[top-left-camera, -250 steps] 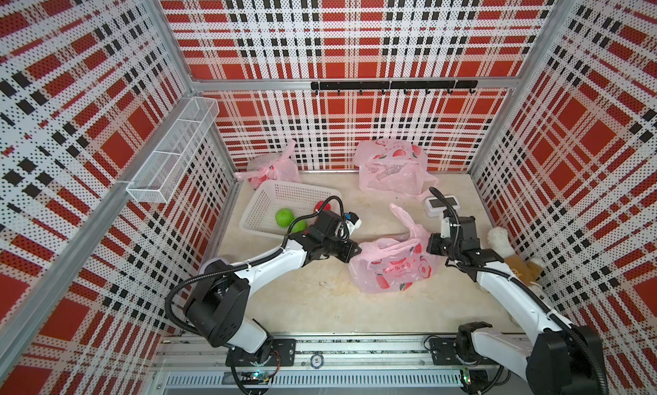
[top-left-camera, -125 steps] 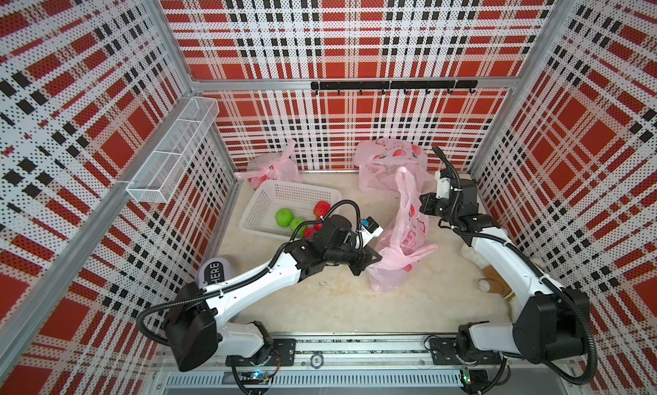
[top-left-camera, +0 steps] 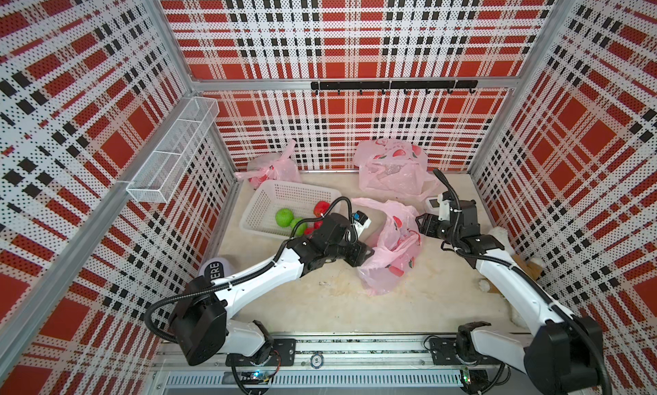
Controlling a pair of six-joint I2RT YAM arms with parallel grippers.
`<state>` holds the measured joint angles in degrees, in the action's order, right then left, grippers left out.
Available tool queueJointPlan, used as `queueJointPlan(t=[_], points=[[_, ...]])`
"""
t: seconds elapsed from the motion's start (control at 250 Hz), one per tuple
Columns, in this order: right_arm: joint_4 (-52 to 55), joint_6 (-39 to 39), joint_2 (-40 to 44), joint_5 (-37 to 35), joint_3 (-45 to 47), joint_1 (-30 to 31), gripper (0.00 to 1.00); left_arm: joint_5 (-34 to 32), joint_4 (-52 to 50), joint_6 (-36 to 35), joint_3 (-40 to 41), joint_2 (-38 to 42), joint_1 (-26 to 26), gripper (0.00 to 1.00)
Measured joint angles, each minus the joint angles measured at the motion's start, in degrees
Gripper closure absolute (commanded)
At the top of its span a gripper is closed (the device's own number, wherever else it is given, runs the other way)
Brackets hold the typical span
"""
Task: Untie the knot of a plastic bag & take out the apple
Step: Untie the plastic bag at the center of the board.
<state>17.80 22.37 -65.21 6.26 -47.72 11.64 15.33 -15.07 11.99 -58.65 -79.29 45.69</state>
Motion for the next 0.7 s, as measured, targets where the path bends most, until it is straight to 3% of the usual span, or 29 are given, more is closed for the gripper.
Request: queueJointPlan(t=[0.132, 0.296, 0.516, 0.616, 0.7], points=[[-0.04, 1.33, 5.7, -1.75, 2.1, 4.37, 0.35, -1.95, 0.57, -1.97, -7.37, -1.92, 1.22, 0.49], [-0.66, 4.68, 5.27, -1.92, 5.84, 9.25, 0.35, -4.0, 1.33, -2.6, -11.67, -8.22, 4.24, 0.49], [-1.25, 7.82, 3.69, -3.34, 9.46, 16.09, 0.34, -10.19, -2.67, -2.62, -9.64, -15.58, 6.86, 0.5], [-1.97, 9.22, 3.65, -3.32, 10.12, 17.22, 0.19, -11.45, -3.61, -2.21, -5.9, -15.5, 7.82, 0.52], [-3.23, 9.44, 3.04, -2.84, 10.14, 17.53, 0.15, -11.52, -2.86, -1.51, -2.16, -15.19, 9.6, 0.52]])
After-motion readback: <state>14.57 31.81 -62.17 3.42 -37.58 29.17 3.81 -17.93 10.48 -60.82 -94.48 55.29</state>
